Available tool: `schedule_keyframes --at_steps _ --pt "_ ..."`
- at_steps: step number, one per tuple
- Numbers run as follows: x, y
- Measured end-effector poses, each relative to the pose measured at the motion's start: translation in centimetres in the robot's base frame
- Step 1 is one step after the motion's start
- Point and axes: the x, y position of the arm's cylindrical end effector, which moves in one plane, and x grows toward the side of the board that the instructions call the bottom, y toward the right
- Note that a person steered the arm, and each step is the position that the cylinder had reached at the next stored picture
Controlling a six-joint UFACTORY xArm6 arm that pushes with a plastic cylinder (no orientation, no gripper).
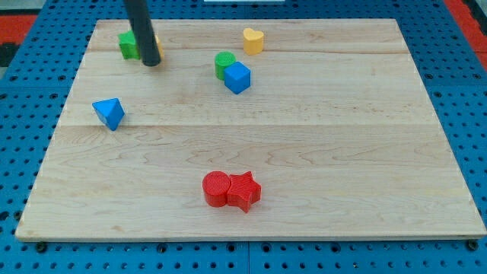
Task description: Push the blue cube along with green circle towards the top left
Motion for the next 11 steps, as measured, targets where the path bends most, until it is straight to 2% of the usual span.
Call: schedule_keyframes --at_steps 1,2,3,6,7,8,9,10,11 --pt "3.9 1.9" --pt "10.0 7.8" --pt "9.5 19.9" --pt "1.0 8.1" --pt "-1.5 6.1" --pt "-3.7 6.4" --pt "-8.1 7.8" --pt "-10.4 6.0" --pt "-9.8 0.4"
